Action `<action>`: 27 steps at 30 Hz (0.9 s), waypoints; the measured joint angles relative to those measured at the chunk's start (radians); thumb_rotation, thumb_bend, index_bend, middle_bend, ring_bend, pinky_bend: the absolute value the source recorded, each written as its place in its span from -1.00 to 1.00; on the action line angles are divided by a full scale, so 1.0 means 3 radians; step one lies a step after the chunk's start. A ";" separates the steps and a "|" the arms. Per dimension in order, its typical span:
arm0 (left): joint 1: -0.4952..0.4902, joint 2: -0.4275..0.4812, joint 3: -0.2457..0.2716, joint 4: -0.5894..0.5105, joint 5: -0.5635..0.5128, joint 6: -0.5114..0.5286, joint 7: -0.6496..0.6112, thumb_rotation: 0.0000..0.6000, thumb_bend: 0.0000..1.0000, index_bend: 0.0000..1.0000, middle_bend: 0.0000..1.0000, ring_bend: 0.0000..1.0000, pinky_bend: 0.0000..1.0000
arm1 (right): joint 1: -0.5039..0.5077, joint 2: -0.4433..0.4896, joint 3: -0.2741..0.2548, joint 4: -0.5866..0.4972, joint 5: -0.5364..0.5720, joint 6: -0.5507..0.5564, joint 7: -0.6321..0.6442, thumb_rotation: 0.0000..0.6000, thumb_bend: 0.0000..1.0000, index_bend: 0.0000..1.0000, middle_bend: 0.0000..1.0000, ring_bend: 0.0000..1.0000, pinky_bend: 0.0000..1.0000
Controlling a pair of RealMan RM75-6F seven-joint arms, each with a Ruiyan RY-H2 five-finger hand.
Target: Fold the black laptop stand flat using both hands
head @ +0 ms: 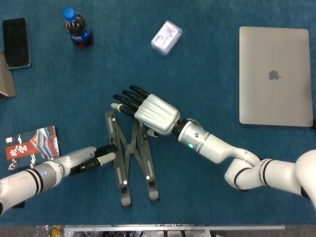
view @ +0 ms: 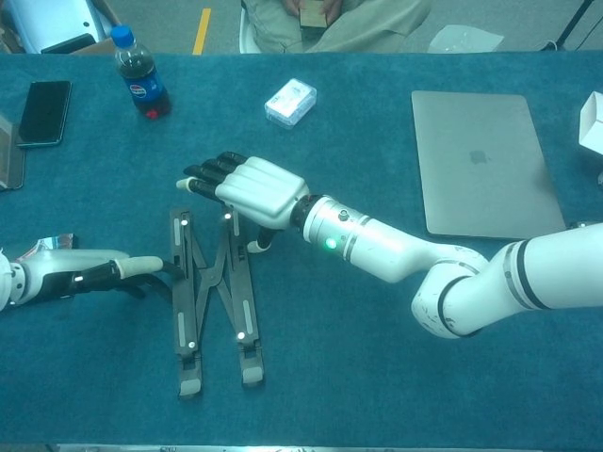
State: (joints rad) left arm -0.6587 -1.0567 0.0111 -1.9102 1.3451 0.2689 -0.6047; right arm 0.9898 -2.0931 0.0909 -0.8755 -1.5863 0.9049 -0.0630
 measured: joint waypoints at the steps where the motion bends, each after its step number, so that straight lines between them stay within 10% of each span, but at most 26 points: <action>1: -0.0002 0.0000 -0.0002 -0.0003 0.0004 0.0000 0.0001 -1.00 -0.50 -1.00 -0.73 -1.00 -0.82 | -0.0001 0.0003 0.0001 -0.0003 0.0002 0.0002 0.0001 1.00 -0.82 -1.00 -0.98 -1.00 -0.86; 27: 0.0234 0.0414 0.0084 -0.0082 0.0020 0.1054 0.0828 -0.82 -0.50 -1.00 -0.79 -1.00 -0.82 | 0.0027 0.0827 0.0041 -0.0860 -0.0030 0.0002 0.0261 1.00 -0.80 -1.00 -1.00 -1.00 -0.87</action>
State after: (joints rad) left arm -0.5884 -0.9326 0.0363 -1.9347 1.3510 0.5852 -0.3563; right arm 0.9978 -1.8452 0.1030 -1.1334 -1.5953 0.9056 0.0152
